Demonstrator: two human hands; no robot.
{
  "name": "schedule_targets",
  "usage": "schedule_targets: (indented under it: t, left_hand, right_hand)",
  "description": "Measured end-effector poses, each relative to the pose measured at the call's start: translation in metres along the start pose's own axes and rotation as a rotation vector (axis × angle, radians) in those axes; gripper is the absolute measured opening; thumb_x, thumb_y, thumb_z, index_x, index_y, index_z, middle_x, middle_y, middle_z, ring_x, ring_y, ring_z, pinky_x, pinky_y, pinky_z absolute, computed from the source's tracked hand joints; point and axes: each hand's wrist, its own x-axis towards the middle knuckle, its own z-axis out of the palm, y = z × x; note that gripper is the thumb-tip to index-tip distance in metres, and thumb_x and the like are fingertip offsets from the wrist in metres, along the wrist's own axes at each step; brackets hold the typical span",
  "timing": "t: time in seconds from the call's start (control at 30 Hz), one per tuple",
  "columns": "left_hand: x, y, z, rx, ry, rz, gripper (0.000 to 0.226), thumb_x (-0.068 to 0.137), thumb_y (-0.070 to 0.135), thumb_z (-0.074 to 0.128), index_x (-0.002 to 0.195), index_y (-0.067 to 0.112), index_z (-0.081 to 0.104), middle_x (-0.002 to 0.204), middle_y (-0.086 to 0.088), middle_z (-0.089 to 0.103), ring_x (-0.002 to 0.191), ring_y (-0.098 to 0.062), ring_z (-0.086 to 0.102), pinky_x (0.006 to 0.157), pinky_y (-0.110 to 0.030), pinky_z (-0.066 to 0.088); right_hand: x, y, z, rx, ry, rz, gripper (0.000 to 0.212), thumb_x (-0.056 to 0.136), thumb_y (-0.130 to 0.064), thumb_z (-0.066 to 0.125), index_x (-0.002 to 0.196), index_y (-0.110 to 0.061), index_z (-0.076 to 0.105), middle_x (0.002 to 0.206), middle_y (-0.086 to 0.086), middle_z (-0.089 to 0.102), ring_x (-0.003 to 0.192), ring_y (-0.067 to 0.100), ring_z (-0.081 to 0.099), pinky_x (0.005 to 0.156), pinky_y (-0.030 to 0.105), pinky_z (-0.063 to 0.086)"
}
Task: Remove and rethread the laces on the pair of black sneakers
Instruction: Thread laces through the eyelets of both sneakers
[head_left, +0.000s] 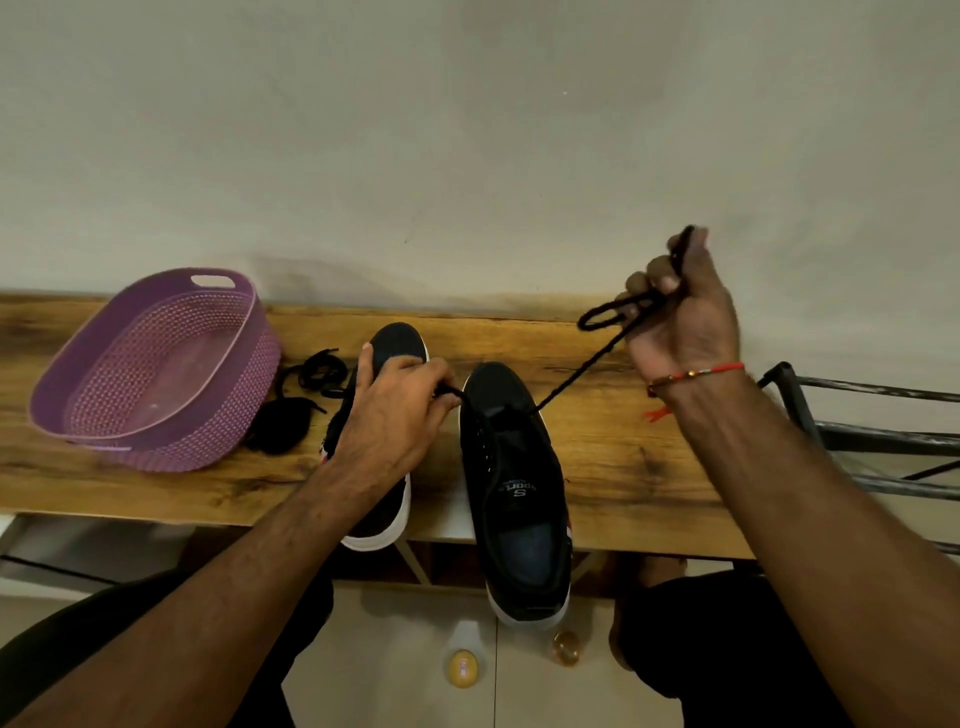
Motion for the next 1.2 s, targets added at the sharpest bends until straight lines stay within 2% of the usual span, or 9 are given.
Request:
schedule_targets:
  t: [0.13, 0.2, 0.27, 0.37, 0.47, 0.67, 0.8, 0.93, 1.2]
  left_hand:
    - [0.003, 0.003, -0.024, -0.348, -0.076, -0.093, 0.016, 0.093, 0.021, 0.071, 0.093, 0.037, 0.068, 0.083, 0.015, 0.072, 0.079, 0.003, 0.069, 0.091, -0.026, 0.057]
    - [0.003, 0.004, -0.032, -0.399, -0.009, -0.131, 0.016, 0.095, 0.018, 0.068, 0.104, 0.031, 0.07, 0.083, 0.015, 0.071, 0.076, 0.008, 0.067, 0.077, -0.012, 0.055]
    - [0.003, 0.006, -0.04, -0.552, 0.047, -0.206, 0.021, 0.097, 0.014, 0.064, 0.11, 0.03, 0.067, 0.081, 0.008, 0.073, 0.073, 0.002, 0.07, 0.077, -0.014, 0.056]
    - [0.005, 0.012, -0.05, -0.827, 0.03, -0.329, 0.025, 0.099, 0.011, 0.059, 0.114, 0.03, 0.068, 0.074, 0.005, 0.07, 0.065, -0.007, 0.066, 0.071, -0.019, 0.056]
    - [0.005, 0.02, -0.067, -1.018, -0.018, -0.334, 0.022, 0.1, 0.01, 0.059, 0.113, 0.022, 0.072, 0.074, 0.002, 0.066, 0.056, -0.009, 0.05, 0.058, -0.025, 0.052]
    - [-0.006, 0.053, -0.107, -1.269, -0.135, -0.272, 0.021, 0.103, 0.015, 0.054, 0.112, 0.014, 0.074, 0.097, -0.005, 0.073, 0.051, -0.008, 0.037, 0.048, -0.022, 0.037]
    - [-0.009, 0.087, -0.153, -1.282, -0.244, -0.245, 0.029, 0.104, 0.013, 0.047, 0.117, 0.015, 0.073, 0.114, -0.006, 0.075, 0.054, -0.008, 0.039, 0.053, -0.024, 0.032]
    - [-0.014, 0.112, -0.194, -1.272, -0.264, -0.201, 0.039, 0.102, 0.008, 0.037, 0.124, 0.016, 0.069, 0.119, -0.003, 0.074, 0.056, -0.007, 0.042, 0.05, -0.021, 0.033]
    - [-0.021, 0.132, -0.229, -1.315, -0.168, -0.22, 0.039, 0.099, -0.003, 0.049, 0.126, 0.017, 0.067, 0.118, 0.003, 0.074, 0.058, -0.006, 0.048, 0.048, -0.019, 0.036]
  right_hand:
    - [0.004, -0.013, 0.0, 0.036, -0.02, -0.037, 0.028, 0.105, -0.04, 0.042, 0.086, -0.022, 0.054, 0.054, -0.009, 0.045, 0.053, 0.01, 0.043, 0.048, 0.025, 0.031]
    - [0.002, -0.01, -0.001, -0.191, 0.008, -0.074, 0.025, 0.104, -0.035, 0.048, 0.088, -0.018, 0.058, 0.06, -0.007, 0.049, 0.054, 0.01, 0.042, 0.047, 0.024, 0.029]
    - [-0.003, -0.006, 0.003, -0.6, -0.007, -0.147, 0.022, 0.101, -0.031, 0.055, 0.092, -0.015, 0.067, 0.068, -0.006, 0.056, 0.058, 0.008, 0.046, 0.048, 0.022, 0.034]
    - [-0.008, 0.002, 0.008, -1.134, -0.087, -0.179, 0.024, 0.098, -0.033, 0.06, 0.101, -0.016, 0.075, 0.089, -0.01, 0.069, 0.083, 0.0, 0.061, 0.073, 0.017, 0.046]
    - [-0.016, 0.003, 0.014, -1.301, -0.119, -0.165, 0.032, 0.101, -0.036, 0.053, 0.114, -0.015, 0.074, 0.116, 0.002, 0.067, 0.109, 0.01, 0.059, 0.092, 0.024, 0.043]
    - [-0.038, -0.015, 0.033, -0.955, -0.161, -0.213, 0.029, 0.105, -0.015, 0.044, 0.125, -0.019, 0.064, 0.083, -0.003, 0.066, 0.062, 0.007, 0.046, 0.063, 0.02, 0.039]
    - [-0.069, -0.026, 0.057, -0.869, -0.198, -0.212, 0.023, 0.103, -0.011, 0.049, 0.111, -0.015, 0.07, 0.075, 0.002, 0.061, 0.058, 0.001, 0.048, 0.058, 0.013, 0.037]
    - [-0.09, -0.034, 0.083, -0.783, -0.176, -0.139, 0.025, 0.105, -0.016, 0.046, 0.1, -0.021, 0.07, 0.068, -0.003, 0.05, 0.061, 0.009, 0.04, 0.053, 0.023, 0.033]
    - [-0.098, -0.082, 0.14, -0.657, -0.198, -0.139, 0.041, 0.094, -0.007, 0.03, 0.107, -0.011, 0.068, 0.067, -0.005, 0.047, 0.061, 0.01, 0.037, 0.057, 0.029, 0.031]
